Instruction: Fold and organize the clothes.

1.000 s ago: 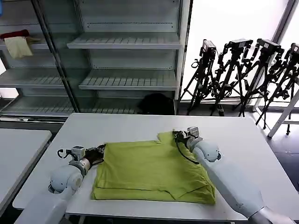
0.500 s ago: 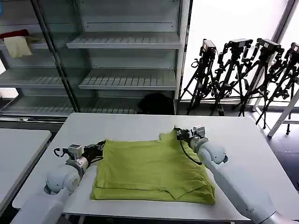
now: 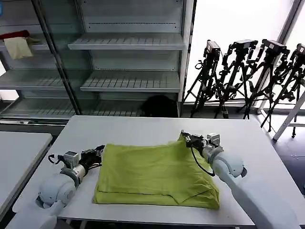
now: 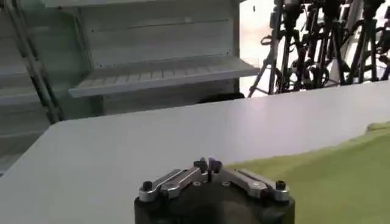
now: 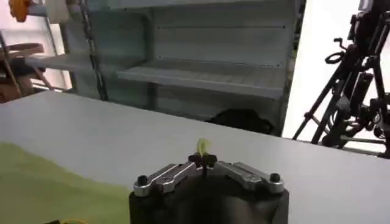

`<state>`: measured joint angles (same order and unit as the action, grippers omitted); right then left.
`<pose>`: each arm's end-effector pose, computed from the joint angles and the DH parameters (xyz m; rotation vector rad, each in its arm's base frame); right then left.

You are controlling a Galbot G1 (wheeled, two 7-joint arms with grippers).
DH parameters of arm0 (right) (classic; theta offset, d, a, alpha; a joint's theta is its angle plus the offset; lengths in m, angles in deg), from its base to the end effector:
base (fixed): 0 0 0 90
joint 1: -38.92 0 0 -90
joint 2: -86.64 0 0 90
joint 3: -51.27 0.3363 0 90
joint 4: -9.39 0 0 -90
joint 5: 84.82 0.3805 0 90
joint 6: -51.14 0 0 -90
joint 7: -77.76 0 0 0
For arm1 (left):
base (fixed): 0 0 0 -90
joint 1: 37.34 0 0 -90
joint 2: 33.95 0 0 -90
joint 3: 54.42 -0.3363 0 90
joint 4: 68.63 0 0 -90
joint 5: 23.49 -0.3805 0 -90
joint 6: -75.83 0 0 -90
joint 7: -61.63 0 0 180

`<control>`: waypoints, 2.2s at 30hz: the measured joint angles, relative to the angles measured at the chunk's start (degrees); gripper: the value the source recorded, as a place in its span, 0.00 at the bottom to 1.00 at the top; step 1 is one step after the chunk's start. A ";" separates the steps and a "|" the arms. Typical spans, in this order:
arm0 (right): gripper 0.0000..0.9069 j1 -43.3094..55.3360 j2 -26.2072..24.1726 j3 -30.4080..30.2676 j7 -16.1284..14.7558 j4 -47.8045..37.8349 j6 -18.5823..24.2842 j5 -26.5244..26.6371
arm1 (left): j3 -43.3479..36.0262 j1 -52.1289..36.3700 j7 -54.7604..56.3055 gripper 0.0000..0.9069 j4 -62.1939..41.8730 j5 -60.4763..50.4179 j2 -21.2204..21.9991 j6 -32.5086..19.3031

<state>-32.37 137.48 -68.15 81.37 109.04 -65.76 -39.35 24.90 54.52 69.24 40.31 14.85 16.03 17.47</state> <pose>0.4146 -0.0292 -0.2055 0.6273 -2.7114 0.0872 0.3468 0.0858 -0.2172 -0.2911 -2.6905 -0.1618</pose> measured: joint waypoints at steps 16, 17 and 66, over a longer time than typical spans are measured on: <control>0.00 -7.95 -3.28 4.20 -0.17 7.21 0.34 -0.30 | -0.95 1.55 -0.14 1.00 1.71 -3.34 0.34 0.59; 0.00 -8.02 -3.25 4.26 -0.16 7.22 0.35 -0.41 | -1.33 0.94 -0.39 1.00 1.08 -3.48 0.62 0.51; 0.00 -5.14 -1.28 2.18 -0.03 3.60 1.03 -2.65 | -12.86 -11.19 -3.00 0.00 -13.86 -1.32 2.48 -2.84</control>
<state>-37.50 136.20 -65.97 81.34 112.64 -64.73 -42.00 12.03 43.33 66.24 26.44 13.53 18.52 14.63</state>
